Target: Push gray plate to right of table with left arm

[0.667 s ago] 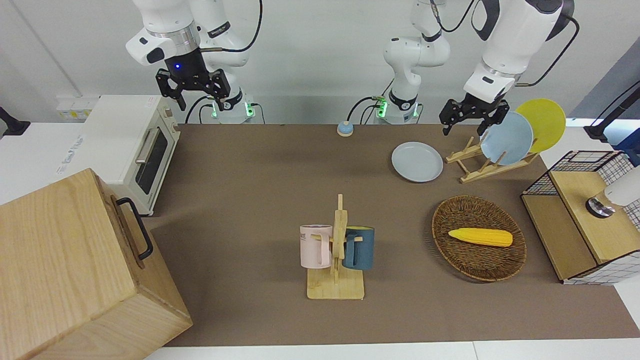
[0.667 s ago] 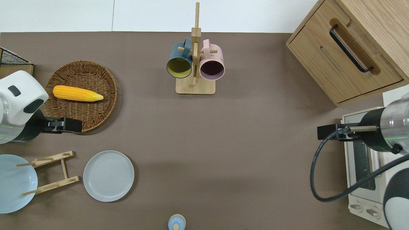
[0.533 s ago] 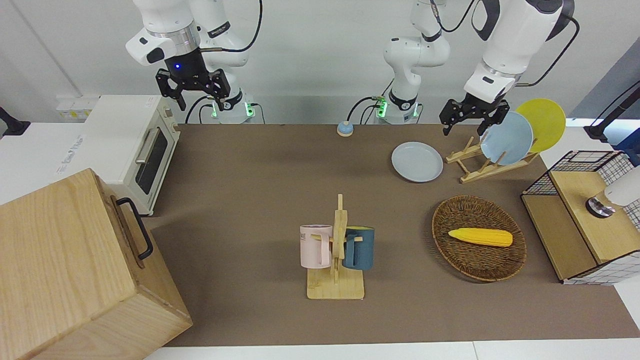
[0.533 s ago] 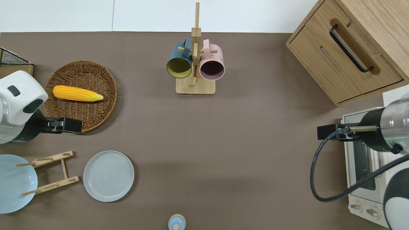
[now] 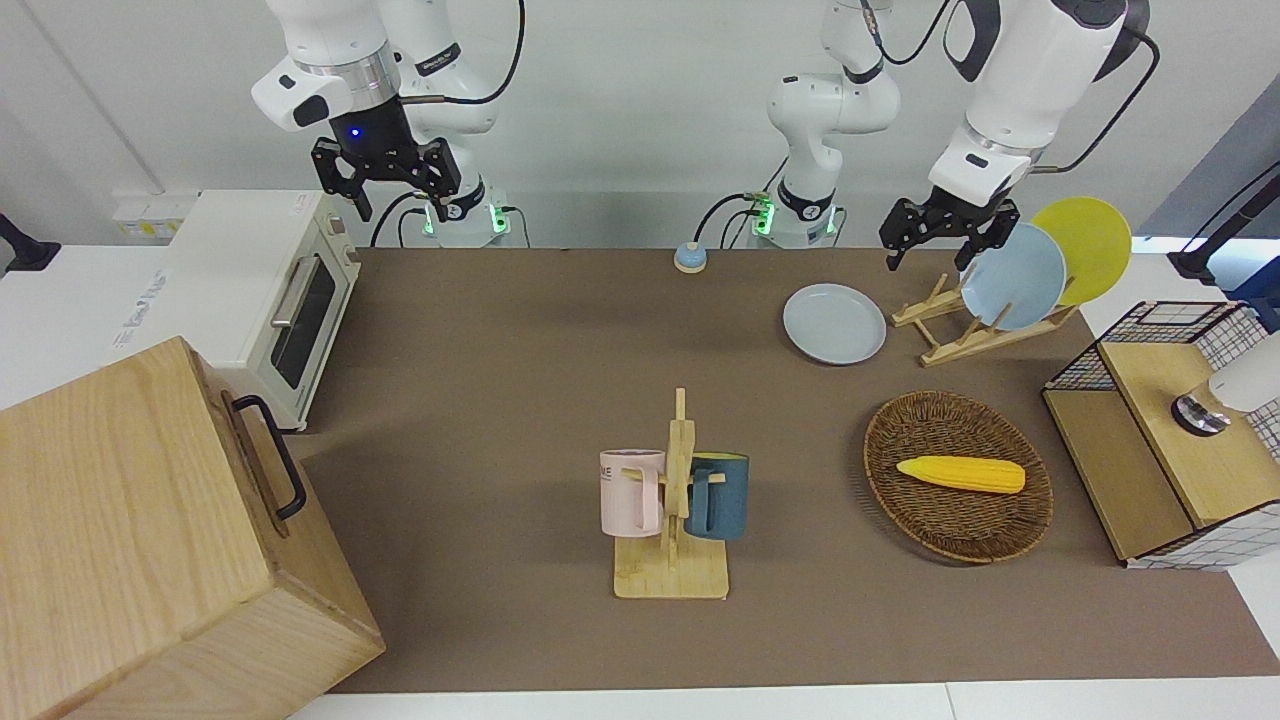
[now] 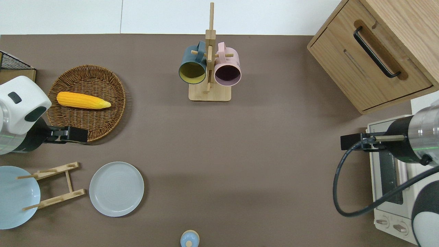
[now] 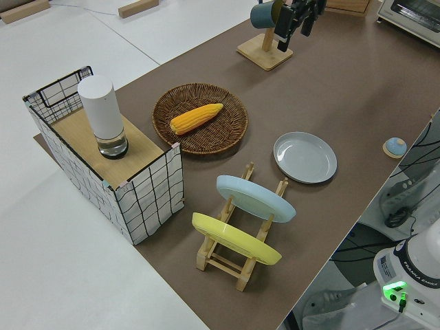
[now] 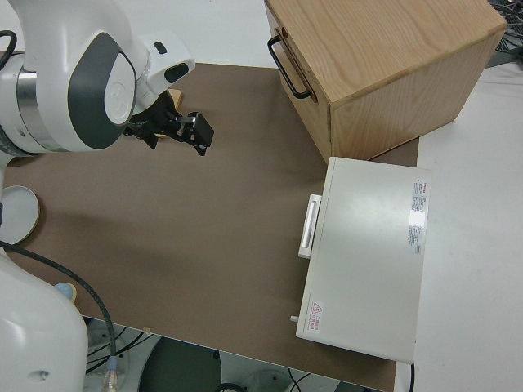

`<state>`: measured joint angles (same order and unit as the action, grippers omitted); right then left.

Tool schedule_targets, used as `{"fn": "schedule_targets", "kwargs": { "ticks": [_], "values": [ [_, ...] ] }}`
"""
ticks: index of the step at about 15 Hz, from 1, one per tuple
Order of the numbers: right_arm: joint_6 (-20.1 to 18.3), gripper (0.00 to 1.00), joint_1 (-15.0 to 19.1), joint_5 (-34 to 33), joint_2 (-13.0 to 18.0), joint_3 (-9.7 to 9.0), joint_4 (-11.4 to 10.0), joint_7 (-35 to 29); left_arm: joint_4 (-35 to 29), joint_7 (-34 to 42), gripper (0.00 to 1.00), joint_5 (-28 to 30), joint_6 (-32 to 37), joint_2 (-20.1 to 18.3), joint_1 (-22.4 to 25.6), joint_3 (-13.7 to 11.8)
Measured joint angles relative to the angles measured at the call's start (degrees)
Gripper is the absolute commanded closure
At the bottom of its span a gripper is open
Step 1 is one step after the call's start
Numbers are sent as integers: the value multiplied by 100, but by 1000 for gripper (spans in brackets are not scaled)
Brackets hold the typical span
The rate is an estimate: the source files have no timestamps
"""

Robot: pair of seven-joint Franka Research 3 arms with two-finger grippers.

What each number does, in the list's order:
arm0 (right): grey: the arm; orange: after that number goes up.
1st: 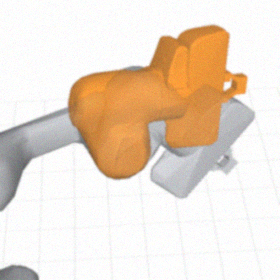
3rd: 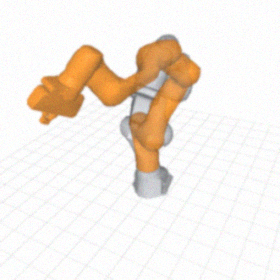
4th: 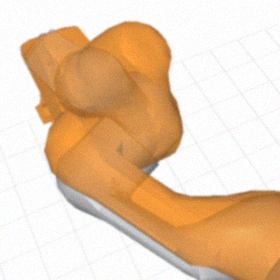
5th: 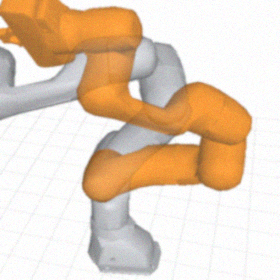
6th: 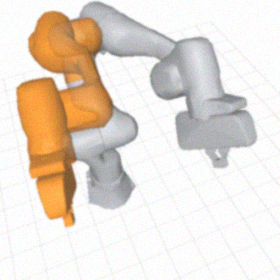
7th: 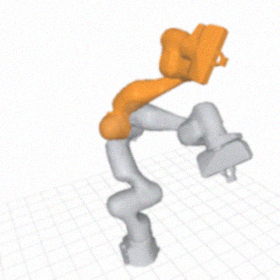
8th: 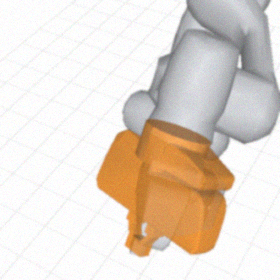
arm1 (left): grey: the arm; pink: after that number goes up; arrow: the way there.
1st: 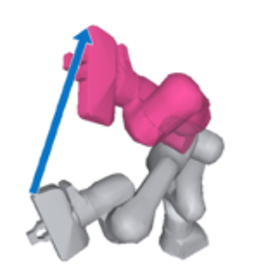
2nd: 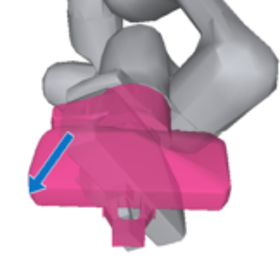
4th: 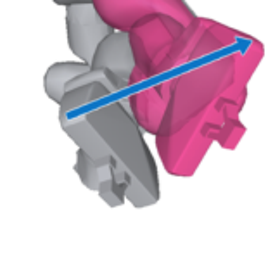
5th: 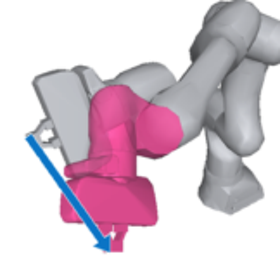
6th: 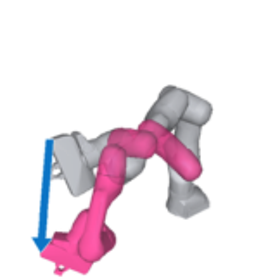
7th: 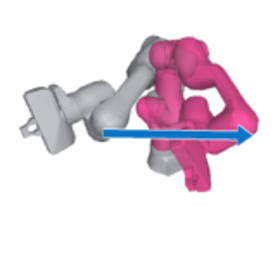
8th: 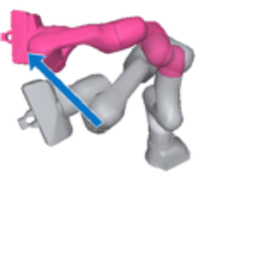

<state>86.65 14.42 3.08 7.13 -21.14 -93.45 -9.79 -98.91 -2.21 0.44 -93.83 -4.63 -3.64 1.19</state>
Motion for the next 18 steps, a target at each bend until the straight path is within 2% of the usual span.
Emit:
{"fn": "schedule_targets", "kwargs": {
  "ticks": [4,7,10,14,18],
  "values": [
    [0,5,0,0,0,0,0,0,-94,0,11,0,151,19,52,22],
    [0,5,0,0,0,0,0,0,-658,0,11,53,150,37,267,35],
    [0,5,0,0,0,0,0,0,-1594,0,11,65,-372,-170,354,34],
    [0,5,0,0,0,0,0,0,-2312,371,15,65,-907,-416,635,36],
    [0,5,0,0,0,0,0,0,-3120,499,15,65,-1609,-440,766,36]
  ]
}}
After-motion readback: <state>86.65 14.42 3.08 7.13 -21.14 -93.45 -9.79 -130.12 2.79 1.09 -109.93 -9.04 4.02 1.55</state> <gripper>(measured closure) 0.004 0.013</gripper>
